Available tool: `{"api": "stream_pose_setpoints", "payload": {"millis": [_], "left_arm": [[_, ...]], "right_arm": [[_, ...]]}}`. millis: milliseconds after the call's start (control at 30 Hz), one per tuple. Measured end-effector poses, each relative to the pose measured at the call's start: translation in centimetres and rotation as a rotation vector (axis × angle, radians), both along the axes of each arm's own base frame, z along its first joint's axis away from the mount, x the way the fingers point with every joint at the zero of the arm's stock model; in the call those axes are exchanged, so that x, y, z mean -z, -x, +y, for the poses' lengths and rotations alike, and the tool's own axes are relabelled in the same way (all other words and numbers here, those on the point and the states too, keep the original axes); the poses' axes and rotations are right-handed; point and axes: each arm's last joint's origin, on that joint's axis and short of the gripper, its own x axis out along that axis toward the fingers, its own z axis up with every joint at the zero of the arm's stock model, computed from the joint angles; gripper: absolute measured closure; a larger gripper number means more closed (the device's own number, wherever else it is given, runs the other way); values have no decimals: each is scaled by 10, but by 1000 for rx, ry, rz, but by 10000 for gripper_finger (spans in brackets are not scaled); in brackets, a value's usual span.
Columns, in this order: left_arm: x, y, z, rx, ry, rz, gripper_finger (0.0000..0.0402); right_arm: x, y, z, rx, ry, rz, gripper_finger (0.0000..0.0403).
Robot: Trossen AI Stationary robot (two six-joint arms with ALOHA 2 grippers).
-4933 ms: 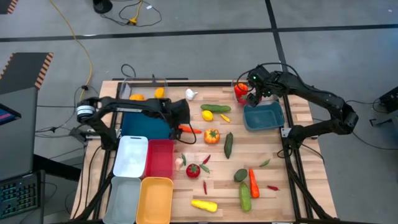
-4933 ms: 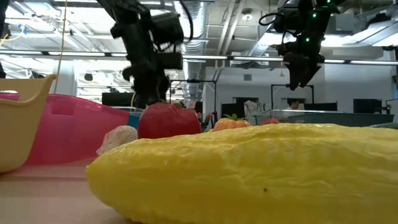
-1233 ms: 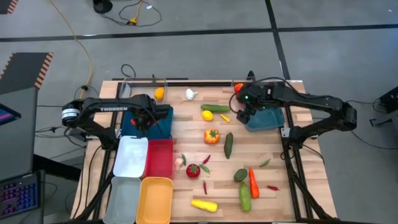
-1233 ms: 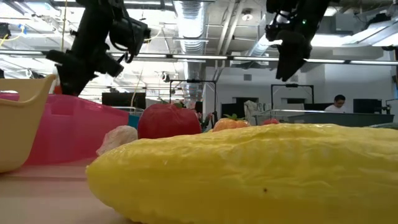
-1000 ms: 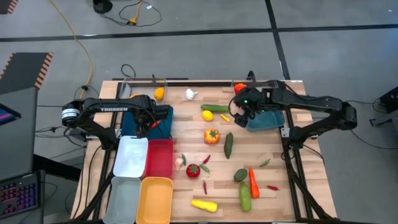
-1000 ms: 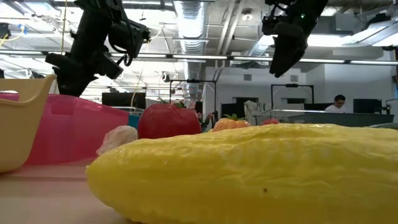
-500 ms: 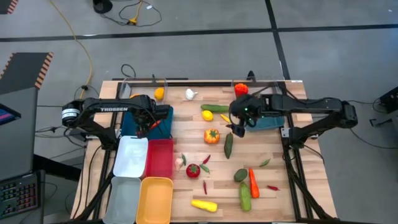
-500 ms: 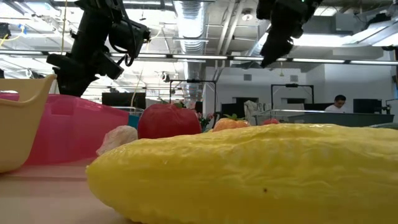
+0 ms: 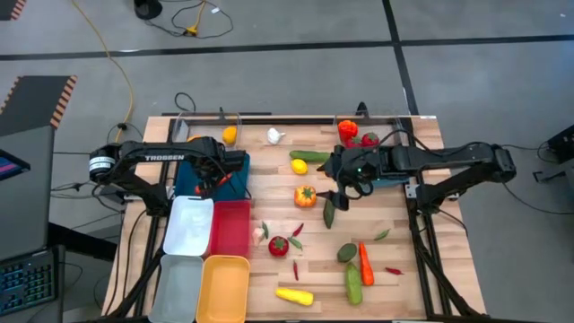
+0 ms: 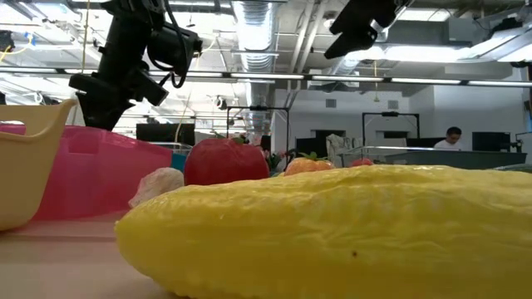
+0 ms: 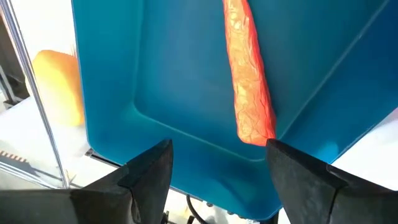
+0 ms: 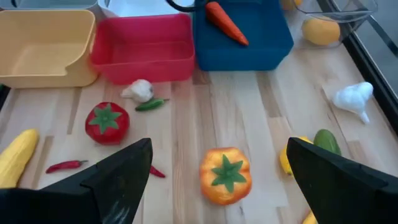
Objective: Sort produce into baskets
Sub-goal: Put the orange tomato into the right transparent bin
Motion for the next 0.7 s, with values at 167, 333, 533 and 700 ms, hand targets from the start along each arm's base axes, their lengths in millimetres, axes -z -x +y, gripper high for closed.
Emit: {"api": "stream_pose_setpoints", "payload": {"millis": [167, 333, 533, 700], "left_arm": [[0, 0, 0, 0, -1, -4, 157], [0, -1, 0, -1, 2, -6, 157], [0, -1, 0, -1, 3, -6, 157], [0, -1, 0, -1, 3, -6, 157]], "right_arm": [[9, -10, 2, -4, 4, 25, 3], [43, -37, -2, -25, 44, 126, 3], [83, -60, -16, -9, 63, 253, 3], [103, -67, -30, 22, 43, 321, 3]]}}
